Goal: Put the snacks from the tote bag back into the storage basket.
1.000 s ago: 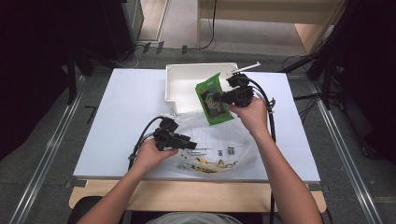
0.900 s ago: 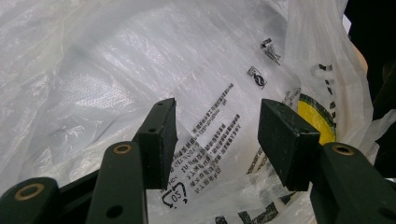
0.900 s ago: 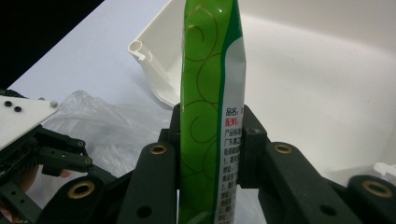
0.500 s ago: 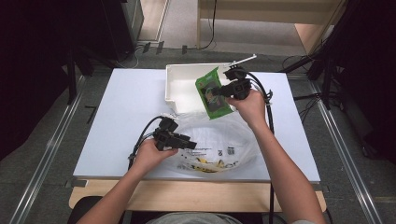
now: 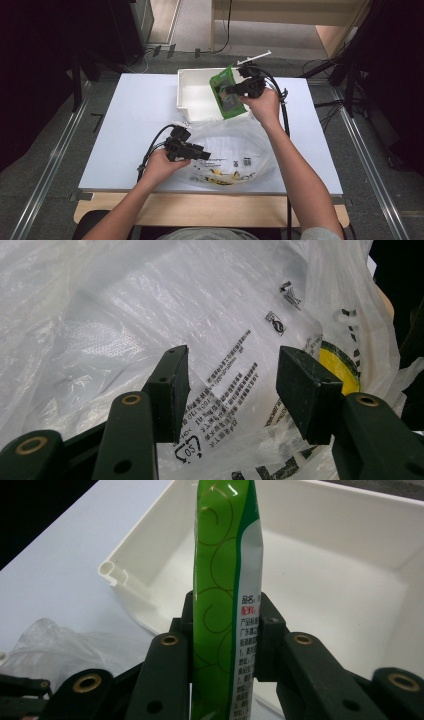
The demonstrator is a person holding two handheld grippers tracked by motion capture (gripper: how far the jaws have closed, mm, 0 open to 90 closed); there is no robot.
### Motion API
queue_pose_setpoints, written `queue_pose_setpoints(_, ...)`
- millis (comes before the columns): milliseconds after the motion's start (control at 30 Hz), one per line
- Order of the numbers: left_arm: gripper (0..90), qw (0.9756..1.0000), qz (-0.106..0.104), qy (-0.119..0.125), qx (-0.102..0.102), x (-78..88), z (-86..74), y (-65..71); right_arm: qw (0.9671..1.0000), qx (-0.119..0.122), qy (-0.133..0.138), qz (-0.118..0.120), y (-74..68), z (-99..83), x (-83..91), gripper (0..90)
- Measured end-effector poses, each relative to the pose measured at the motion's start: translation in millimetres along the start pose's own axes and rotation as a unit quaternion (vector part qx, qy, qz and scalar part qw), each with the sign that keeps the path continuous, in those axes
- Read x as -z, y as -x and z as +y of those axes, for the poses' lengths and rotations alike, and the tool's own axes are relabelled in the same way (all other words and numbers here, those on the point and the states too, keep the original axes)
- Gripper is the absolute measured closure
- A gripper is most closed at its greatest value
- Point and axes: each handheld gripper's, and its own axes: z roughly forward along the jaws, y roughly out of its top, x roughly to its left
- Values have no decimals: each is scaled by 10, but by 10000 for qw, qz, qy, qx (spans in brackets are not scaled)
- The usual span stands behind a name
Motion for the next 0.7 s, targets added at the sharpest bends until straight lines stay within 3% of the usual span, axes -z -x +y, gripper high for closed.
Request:
queue_pose_setpoints(433, 478, 10000, 17, -2, -1, 7, -1, -21, 9998, -171, 103, -78, 150, 153, -143, 747)
queue_pose_setpoints(533, 478, 10000, 85, -31, -35, 4, -3, -23, 9996, -225, 158, 31, 178, 194, -159, 746)
queue_pose_setpoints(700, 478, 10000, 56, -12, -18, -1, -4, -31, 9996, -168, 176, -106, 180, 281, -204, 747)
